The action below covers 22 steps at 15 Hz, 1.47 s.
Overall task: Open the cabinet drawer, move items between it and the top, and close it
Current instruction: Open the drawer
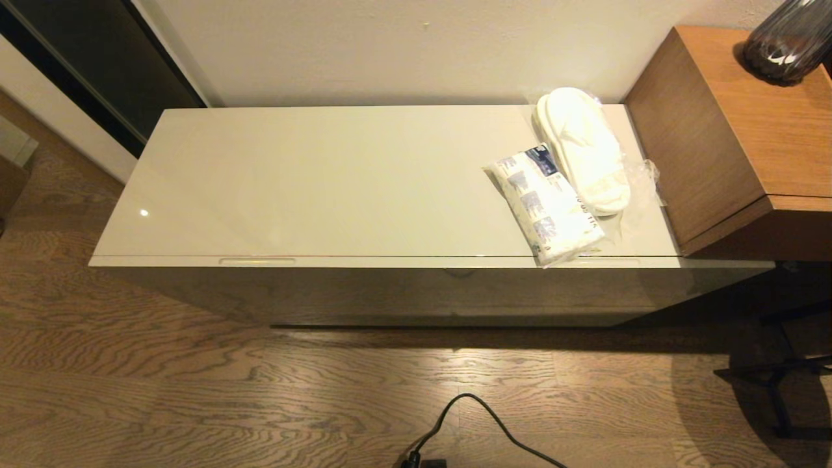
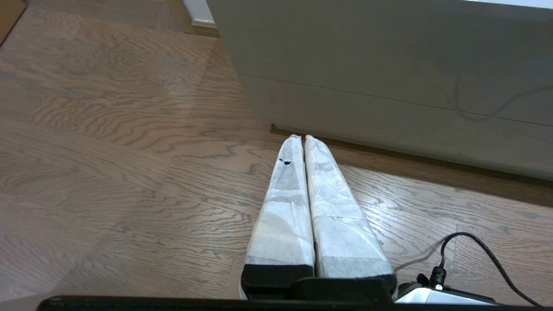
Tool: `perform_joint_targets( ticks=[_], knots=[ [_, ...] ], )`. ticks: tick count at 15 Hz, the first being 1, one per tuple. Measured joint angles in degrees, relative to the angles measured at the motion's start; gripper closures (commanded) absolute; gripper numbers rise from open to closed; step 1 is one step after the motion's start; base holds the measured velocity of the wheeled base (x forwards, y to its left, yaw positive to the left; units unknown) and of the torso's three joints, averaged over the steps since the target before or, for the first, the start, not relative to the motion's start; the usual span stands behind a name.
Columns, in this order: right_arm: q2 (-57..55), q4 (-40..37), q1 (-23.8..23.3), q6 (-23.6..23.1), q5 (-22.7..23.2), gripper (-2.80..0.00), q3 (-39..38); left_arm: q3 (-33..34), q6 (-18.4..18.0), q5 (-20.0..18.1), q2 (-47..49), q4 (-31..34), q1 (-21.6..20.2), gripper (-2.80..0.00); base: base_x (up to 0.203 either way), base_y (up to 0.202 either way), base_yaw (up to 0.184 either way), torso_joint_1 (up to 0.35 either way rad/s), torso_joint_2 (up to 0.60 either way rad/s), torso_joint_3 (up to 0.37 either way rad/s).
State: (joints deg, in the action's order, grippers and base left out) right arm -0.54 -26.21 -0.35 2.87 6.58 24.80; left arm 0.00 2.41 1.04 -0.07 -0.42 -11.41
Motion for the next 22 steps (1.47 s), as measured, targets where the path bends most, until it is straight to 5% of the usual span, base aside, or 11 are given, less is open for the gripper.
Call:
perform_joint_targets(
  ticks=[6, 13, 18, 22],
  knots=[
    [-17.1, -0.8, -0.4, 14.3, 0.8, 0.0, 13.5, 0.0, 0.0, 0.0, 0.0, 0.0, 0.0, 0.0, 0.0, 0.0, 0.0, 0.0, 0.0, 0.0],
    [-42.8, -1.2, -0.1, 10.8, 4.9, 0.0, 18.4, 0.0, 0.0, 0.0, 0.0, 0.0, 0.0, 0.0, 0.0, 0.0, 0.0, 0.0, 0.0, 0.0],
    [-61.5, 11.4, 3.2, 10.8, 4.4, 0.0, 20.0, 0.0, 0.0, 0.0, 0.0, 0.0, 0.0, 0.0, 0.0, 0.0, 0.0, 0.0, 0.0, 0.0],
    [-76.6, 21.4, 5.9, 11.0, -1.2, 0.0, 24.7, 0.0, 0.0, 0.0, 0.0, 0.0, 0.0, 0.0, 0.0, 0.0, 0.0, 0.0, 0.0, 0.0]
  ],
)
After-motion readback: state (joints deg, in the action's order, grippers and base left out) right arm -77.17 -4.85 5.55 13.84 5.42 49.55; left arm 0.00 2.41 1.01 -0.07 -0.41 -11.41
